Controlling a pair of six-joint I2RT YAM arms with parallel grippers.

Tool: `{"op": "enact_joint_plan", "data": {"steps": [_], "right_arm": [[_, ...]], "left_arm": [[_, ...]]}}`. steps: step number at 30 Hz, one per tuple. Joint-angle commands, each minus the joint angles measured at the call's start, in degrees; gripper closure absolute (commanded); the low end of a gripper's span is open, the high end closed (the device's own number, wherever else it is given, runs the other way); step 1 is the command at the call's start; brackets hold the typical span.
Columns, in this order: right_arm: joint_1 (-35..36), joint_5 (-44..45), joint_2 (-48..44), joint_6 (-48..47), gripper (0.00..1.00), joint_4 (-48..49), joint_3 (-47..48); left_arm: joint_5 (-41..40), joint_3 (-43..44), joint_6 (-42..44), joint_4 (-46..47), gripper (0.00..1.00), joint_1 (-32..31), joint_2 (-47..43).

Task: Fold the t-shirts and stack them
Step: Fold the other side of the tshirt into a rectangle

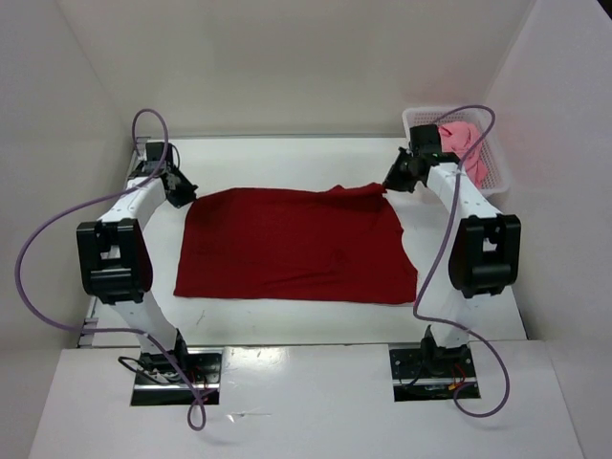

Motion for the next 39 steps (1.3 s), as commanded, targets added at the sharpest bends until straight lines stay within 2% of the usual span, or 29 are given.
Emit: {"op": "enact_joint_plan", "data": {"steps": [1, 6, 11, 15, 24, 25, 26, 28, 29, 33, 36, 37, 39], "right_arm": [[-0.49, 0.5, -9.93, -0.84, 1.0, 1.89, -8.29], [-1.63, -0.03, -19.44, 0.21, 1.0, -0.39, -18.15], [-6.81, -7.83, -29.02, 2.5, 0.97, -2.24, -30.02], [-7.88, -8.9, -34.55, 3.02, 0.97, -5.75, -35.12], [-7.88, -7.68, -37.82, 2.95, 0.94, -14.53, -35.66], [-7.88, -7.07, -37.82, 2.94, 0.94, -15.77, -35.66], [-7.88, -6.28, -38.61, 2.94, 0.94, -17.78, -35.66], [-7.09, -5.75, -38.62, 2.94, 0.9, -18.5, -35.04], [-7.09, -5.74, -38.62, 2.94, 0.83, -18.5, -35.04], [-7.09, -3.55, -38.09, 1.72, 0.74, -19.03, -32.15], [-5.26, -1.53, -35.64, 0.92, 0.71, -17.2, -27.32], [-4.11, -1.52, -34.58, 0.92, 0.74, -15.71, -26.61], [0.7, -2.66, -31.95, 2.92, 0.89, -10.63, -25.29]], "left_arm": [[2.83, -4.07, 0.89, -0.62, 1.0, 0.4, -5.83], [1.26, -9.61, 0.8, -3.94, 1.0, 1.88, -10.4], [6.61, -13.39, 0.8, -5.8, 1.0, 5.84, -14.61], [9.59, -16.2, 1.33, -7.11, 1.0, 9.18, -17.17], [12.15, -22.28, 2.91, -8.26, 1.0, 12.35, -18.49], [12.15, -23.06, 2.91, -8.26, 0.98, 13.13, -17.97], [12.93, -23.07, 2.91, -8.78, 0.87, 13.84, -17.97], [13.56, -23.07, 2.91, -9.4, 0.78, 13.85, -19.18], [13.56, -22.46, 2.91, -10.19, 0.76, 13.85, -19.89], [10.14, -18.95, 1.85, -13.35, 0.73, 13.85, -24.46], [10.13, -18.23, 1.33, -12.41, 0.73, 11.13, -25.08], [11.09, -18.23, 1.33, -11.61, 0.73, 10.08, -25.08], [12.4, -18.23, 1.33, -8.89, 0.73, 6.04, -24.56]]}}
